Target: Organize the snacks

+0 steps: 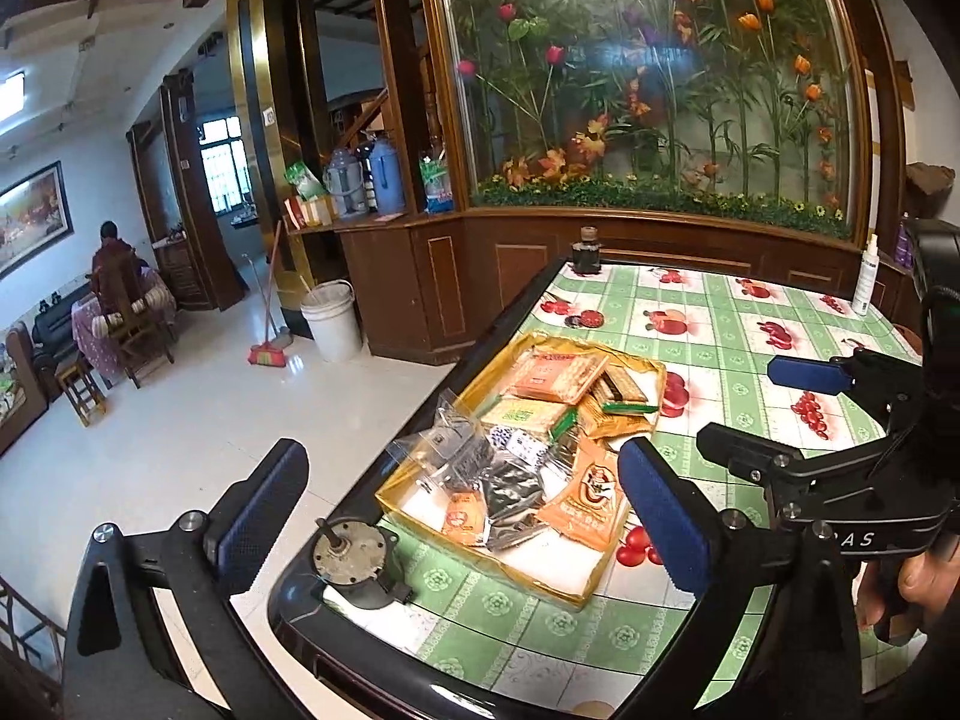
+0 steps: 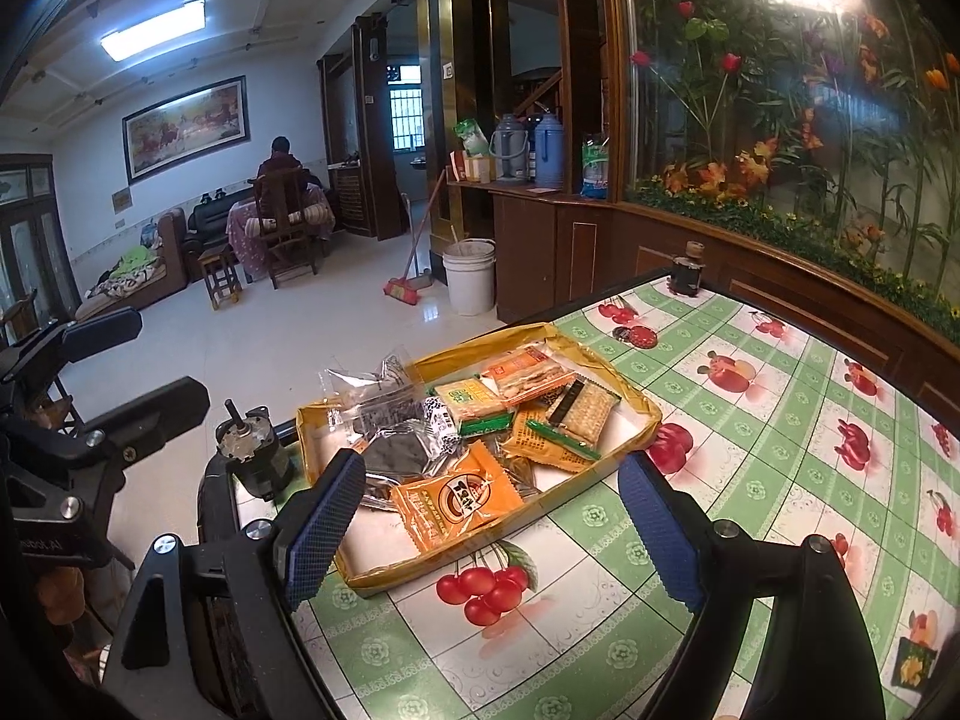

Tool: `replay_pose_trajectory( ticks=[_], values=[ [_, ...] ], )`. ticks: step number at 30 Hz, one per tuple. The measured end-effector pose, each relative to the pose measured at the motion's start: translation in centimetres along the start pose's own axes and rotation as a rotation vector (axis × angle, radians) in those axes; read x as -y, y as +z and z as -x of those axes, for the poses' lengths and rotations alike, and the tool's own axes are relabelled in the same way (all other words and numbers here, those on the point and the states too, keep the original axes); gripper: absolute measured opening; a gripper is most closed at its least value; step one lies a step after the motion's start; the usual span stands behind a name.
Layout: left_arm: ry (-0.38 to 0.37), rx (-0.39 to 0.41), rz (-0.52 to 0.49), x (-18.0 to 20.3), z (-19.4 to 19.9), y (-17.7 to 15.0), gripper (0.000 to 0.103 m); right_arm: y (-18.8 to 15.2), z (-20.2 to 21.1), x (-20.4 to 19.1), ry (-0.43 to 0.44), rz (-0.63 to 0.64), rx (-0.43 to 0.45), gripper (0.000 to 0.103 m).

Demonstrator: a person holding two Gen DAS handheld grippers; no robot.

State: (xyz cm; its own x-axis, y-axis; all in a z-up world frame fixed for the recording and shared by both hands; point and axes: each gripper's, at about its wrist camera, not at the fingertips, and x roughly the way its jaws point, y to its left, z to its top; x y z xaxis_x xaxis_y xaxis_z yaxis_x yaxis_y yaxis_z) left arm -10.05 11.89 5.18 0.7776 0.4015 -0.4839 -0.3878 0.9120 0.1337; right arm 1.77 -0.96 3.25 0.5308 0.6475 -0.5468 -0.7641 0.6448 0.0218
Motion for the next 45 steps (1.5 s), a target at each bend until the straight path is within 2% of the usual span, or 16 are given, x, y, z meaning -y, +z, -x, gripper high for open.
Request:
replay_pose_trajectory(
  ticks=[14, 36, 45],
  values=[
    [-0.008, 0.036, 0.018, -0.4, 1.1, 0.5, 0.103, -0.1, 0.3, -0.2, -0.004, 0.044, 0.001, 0.088],
    [-0.047, 0.024, 0.054, -1.2, 1.3, 0.8, 0.103, -0.3, -0.3, -1.2, 0.01, 0.103, -0.006, 0.088],
    [-0.022, 0.015, 0.043, -0.9, 0.9, 0.4, 0.103, -0.3, -0.4, -1.2, 0.003, 0.106, -0.01, 0.088]
  ],
)
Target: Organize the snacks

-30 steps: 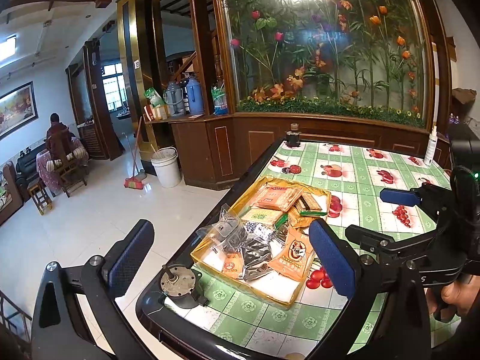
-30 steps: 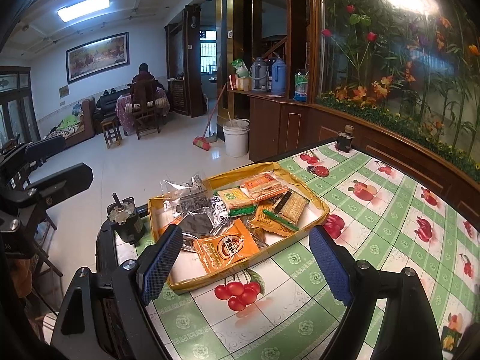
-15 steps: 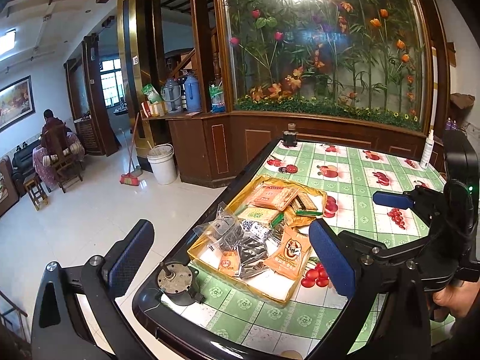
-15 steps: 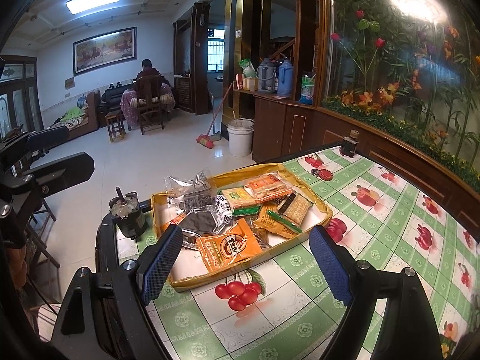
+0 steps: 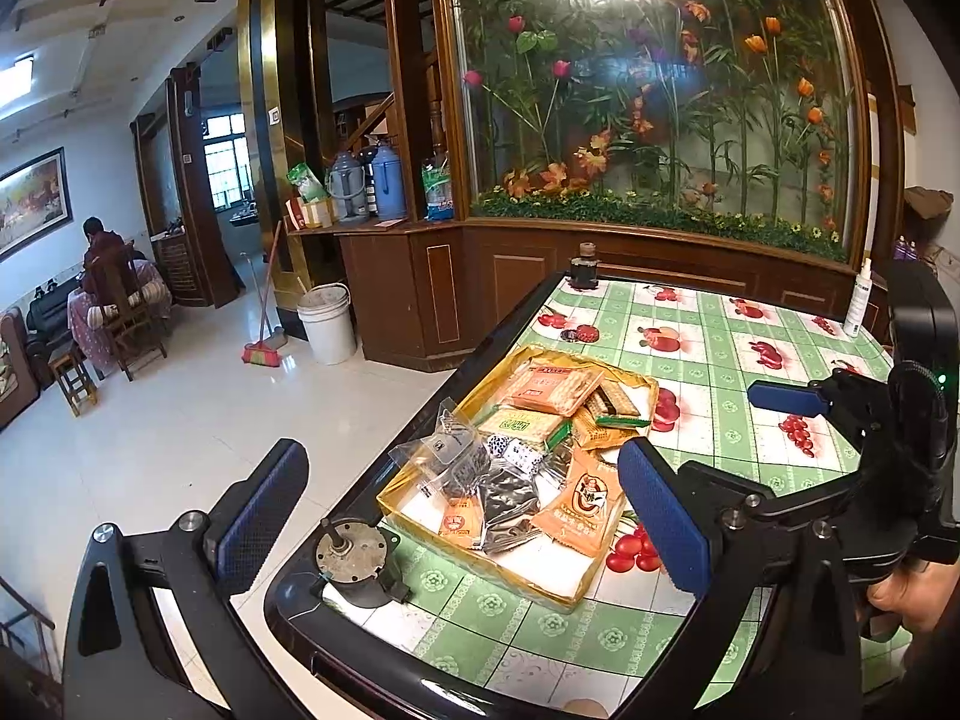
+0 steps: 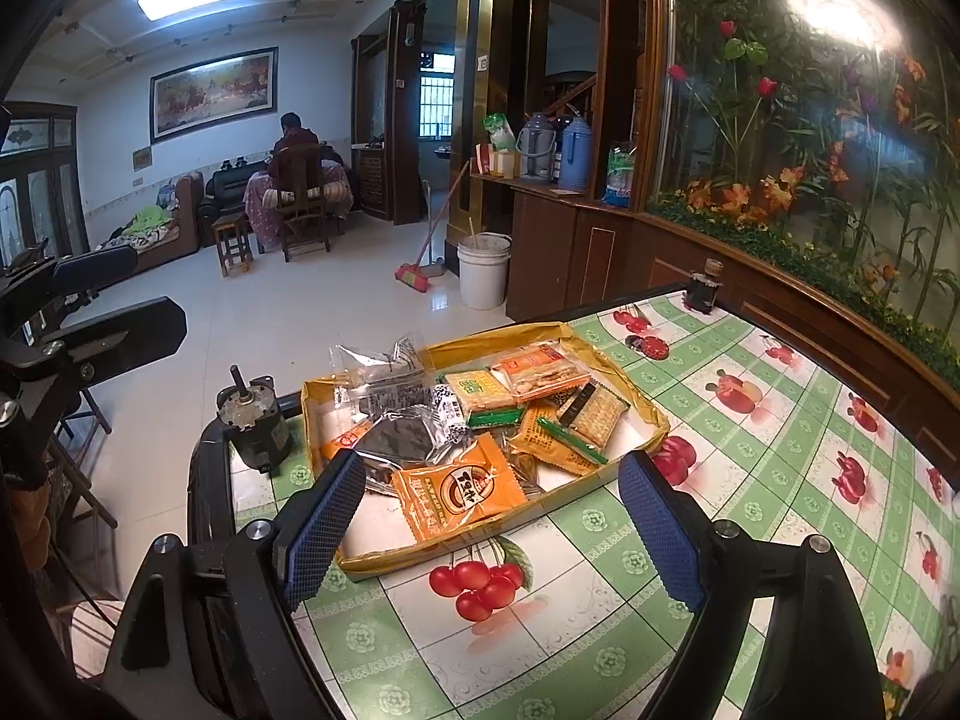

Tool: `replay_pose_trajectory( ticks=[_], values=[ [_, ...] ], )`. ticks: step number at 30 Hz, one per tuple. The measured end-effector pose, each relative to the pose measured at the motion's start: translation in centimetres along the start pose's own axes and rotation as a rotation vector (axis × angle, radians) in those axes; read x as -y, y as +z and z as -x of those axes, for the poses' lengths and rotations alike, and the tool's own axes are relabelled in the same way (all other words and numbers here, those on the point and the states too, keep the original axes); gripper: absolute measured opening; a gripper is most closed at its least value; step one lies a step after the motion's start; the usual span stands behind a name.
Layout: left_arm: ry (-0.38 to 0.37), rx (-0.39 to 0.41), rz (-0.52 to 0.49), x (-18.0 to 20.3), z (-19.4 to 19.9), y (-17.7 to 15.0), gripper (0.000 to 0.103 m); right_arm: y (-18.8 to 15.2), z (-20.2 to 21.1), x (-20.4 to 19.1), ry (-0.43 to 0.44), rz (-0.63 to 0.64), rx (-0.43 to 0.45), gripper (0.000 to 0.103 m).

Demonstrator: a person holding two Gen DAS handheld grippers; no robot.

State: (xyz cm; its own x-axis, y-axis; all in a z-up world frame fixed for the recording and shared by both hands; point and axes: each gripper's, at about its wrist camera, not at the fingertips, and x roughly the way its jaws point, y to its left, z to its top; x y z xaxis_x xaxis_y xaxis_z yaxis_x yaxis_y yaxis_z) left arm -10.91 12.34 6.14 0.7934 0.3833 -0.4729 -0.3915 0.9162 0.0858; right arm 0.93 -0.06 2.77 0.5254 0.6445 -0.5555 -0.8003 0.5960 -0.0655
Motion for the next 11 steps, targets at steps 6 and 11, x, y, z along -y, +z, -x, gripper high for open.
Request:
replay_pose_trajectory(
  ticks=[6, 11],
  values=[
    [0.039, 0.035, -0.026, 0.5, 0.3, -0.5, 0.103, -0.3, 0.0, 0.6, -0.004, -0.012, -0.004, 0.088],
    [0.009, 0.034, -0.038, 1.0, 0.2, -0.5, 0.103, -0.4, 0.0, 0.8, -0.006, -0.009, -0.004, 0.088]
  ],
)
